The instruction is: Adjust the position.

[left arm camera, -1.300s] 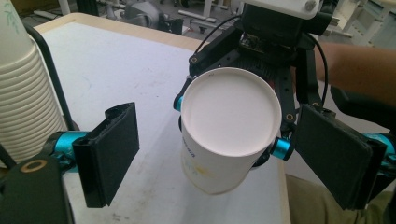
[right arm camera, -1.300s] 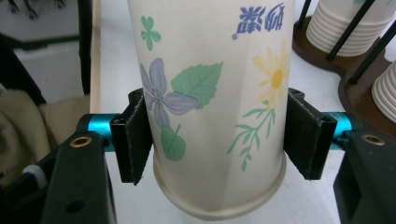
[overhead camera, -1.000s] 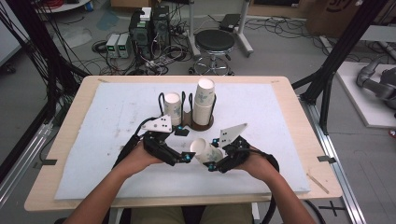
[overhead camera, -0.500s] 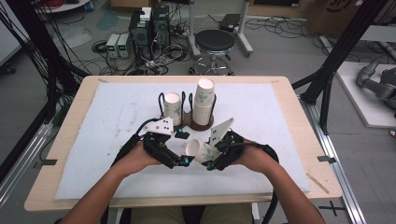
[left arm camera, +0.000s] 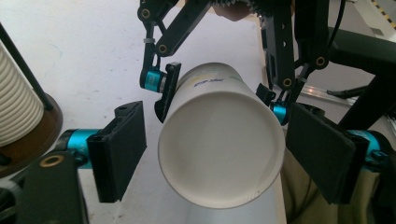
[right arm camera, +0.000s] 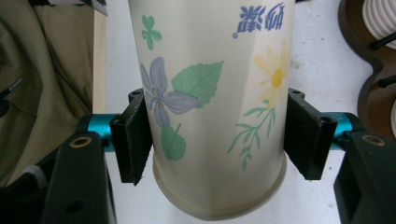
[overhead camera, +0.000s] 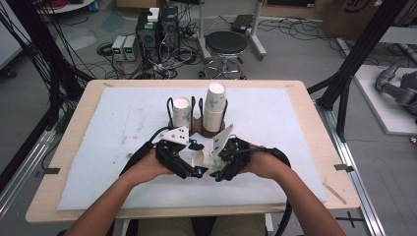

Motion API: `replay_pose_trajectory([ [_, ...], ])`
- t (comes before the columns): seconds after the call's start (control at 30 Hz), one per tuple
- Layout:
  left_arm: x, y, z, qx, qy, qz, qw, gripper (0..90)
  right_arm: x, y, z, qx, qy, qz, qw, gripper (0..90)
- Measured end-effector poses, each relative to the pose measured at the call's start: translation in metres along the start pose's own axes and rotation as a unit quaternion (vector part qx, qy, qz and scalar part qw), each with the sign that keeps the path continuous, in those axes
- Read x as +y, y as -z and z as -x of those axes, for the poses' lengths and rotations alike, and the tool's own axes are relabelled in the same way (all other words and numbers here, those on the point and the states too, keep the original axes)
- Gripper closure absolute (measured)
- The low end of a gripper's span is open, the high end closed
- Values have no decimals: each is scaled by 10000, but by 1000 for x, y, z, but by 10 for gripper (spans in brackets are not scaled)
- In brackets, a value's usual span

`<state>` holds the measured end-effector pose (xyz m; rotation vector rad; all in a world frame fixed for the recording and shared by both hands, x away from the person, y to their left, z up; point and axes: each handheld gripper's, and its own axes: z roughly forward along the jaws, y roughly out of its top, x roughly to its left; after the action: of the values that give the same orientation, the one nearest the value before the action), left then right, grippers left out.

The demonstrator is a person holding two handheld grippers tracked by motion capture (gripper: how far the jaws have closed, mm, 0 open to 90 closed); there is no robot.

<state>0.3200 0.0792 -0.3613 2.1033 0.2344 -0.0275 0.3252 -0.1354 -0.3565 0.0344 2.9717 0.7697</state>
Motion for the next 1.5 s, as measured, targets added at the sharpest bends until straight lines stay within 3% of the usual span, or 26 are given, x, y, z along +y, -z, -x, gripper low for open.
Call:
replay_pose_trajectory([
  [0.27, -1, -4, 0, -122, -76, -155, 9998, 346, 2, -1, -1, 69, -5, -67, 10000, 331],
  [0.5, -2, -6, 0, -91, -164, -257, 9995, 371, 1, -4, -2, 95, 6, -189, 9998, 313],
  [0.6, -2, -3, 0, -46, -215, -179, 9996, 373, -2, 1, -2, 7, -59, 167, 9998, 205],
  [0.7, -3, 3, -1, -27, -184, 52, 9998, 373, -7, 11, -1, 14, -277, 626, 9977, 205],
  [0.87, -9, 9, -3, -44, -169, 425, 9989, 372, -23, 27, 1, -94, -623, 1484, 9869, 204],
  [1.0, -14, 13, -5, 31, -94, 616, 9981, 372, -36, 36, 0, -238, -867, 2032, 9750, 204],
  [1.17, -20, 16, -7, 167, -44, 881, 9960, 371, -47, 36, -2, -433, -1117, 2365, 9642, 205],
  [1.5, -32, 21, -10, 265, 40, 1212, 9923, 372, -67, 29, -11, -695, -1382, 2992, 9416, 204],
])
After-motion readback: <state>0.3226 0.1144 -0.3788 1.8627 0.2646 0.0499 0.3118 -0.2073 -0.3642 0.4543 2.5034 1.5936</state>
